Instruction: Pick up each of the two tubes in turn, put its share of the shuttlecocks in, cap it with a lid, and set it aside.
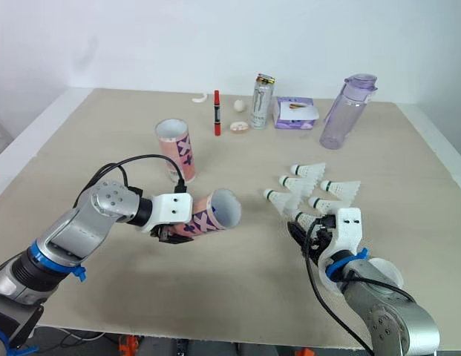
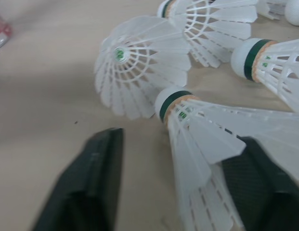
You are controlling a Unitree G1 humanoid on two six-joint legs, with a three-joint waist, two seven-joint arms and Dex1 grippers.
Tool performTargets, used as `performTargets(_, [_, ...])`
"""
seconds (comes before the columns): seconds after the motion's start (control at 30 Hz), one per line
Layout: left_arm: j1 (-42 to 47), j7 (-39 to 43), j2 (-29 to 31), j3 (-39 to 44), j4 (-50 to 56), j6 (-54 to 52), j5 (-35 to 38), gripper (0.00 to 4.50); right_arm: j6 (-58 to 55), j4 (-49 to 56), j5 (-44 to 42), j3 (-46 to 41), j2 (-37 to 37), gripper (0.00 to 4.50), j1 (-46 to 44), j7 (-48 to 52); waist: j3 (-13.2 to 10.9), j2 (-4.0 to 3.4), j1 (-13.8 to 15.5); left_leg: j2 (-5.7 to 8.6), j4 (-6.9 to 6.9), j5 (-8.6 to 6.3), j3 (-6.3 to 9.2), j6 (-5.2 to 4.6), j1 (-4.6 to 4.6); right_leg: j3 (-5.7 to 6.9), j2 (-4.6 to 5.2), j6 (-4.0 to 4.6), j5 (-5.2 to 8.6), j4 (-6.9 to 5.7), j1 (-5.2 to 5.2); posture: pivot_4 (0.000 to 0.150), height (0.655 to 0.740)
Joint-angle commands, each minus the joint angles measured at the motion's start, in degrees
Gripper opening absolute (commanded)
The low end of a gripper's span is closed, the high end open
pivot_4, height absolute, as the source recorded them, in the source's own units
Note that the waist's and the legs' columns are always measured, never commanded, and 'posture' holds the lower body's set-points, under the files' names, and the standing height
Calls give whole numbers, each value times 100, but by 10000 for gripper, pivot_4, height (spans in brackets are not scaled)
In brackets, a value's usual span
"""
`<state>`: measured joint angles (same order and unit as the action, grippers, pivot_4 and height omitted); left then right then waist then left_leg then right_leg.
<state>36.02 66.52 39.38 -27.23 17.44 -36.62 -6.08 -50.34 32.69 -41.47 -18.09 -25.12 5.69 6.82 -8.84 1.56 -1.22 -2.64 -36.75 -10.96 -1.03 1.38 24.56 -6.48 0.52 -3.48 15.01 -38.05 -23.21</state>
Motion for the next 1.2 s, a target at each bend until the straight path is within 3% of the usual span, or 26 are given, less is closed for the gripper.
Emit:
performTargets(0.03, [-14, -134, 7, -40, -40, -75, -77, 31244, -74, 23, -41, -162, 41, 15828, -168, -135, 0, 0, 0, 0, 0, 0, 0, 0, 0, 0, 0, 0, 0, 0, 0, 1500, 7400])
performTargets(0.07, [-11, -137, 2, -43, -44, -73, -77, 31244, -90, 25, -53, -177, 49, 13455, -171, -153, 0, 0, 0, 0, 0, 0, 0, 0, 0, 0, 0, 0, 0, 0, 0, 1500, 7400])
performTargets(0.1, [-8, -141, -5, -48, -53, -65, -79, 31244, -105, 31, -62, -186, 47, 6820, -167, -157, 0, 0, 0, 0, 0, 0, -1, 0, 0, -1, 0, 0, 0, 0, 0, 1500, 7400])
performTargets(0.17, [3, -147, -21, -58, -75, -53, -79, 31244, -124, 63, -57, -212, 40, 813, -151, -160, 0, 0, 0, 0, 0, 0, 1, 0, 0, 0, -1, 0, 0, 0, 0, 1500, 7400])
performTargets(0.27, [16, -154, -48, -68, -113, -31, -76, 31244, -108, 178, -123, -290, 32, 813, -119, -127, 0, 0, 0, 0, 0, 0, 0, -1, 0, 0, -1, 0, 0, 0, 0, 1500, 7400])
performTargets(0.43, [47, -137, -101, -84, -307, 107, -55, 31244, -223, 823, -690, -838, -811, 813, -216, 570, 0, 0, 0, 0, 0, 0, 0, -1, 0, 0, 0, 0, 0, 0, 1, 1500, 7400])
performTargets(0.6, [115, -45, -194, -55, -520, 211, 63, 31244, 353, 1163, -746, -1040, -2558, 813, -661, 2641, -6, -16, 0, 12, -2, 12, -2, -19, -1, -9, 7, -6, -5, 0, 6, 1500, 7400])
performTargets(0.67, [143, 30, -209, -86, -568, 225, 95, 31244, 1341, 1251, -187, -504, -3255, 813, -1167, 3825, -6, -14, 4, 12, 2, 19, 1, -31, -1, -2, 6, -5, -5, 0, 8, 1500, 7400])
performTargets(0.73, [159, 80, -226, -116, -571, 196, 103, 31244, 1915, 1251, 282, 112, -3588, 813, -1570, 4306, -8, -19, -1, 12, 8, 20, -8, -33, -2, -5, 9, -5, -5, 2, 7, 1500, 7400])
performTargets(0.9, [164, 87, -290, -139, -493, 52, 141, 31244, 2611, 826, 1192, 1478, -3453, 813, -2276, 4637, -6, 8, 5, 14, 9, 20, -12, -32, 6, 12, 29, -10, 15, 14, -1, 1500, 7400])
performTargets(1.2, [145, 0, -319, -133, -348, -128, 164, 31244, 3309, -23, 2504, 2613, -3180, 813, -3312, 4985, -6, 10, 7, 72, 0, 21, -17, -35, 47, 12, 83, -56, 29, 13, -2, 1500, 7400])
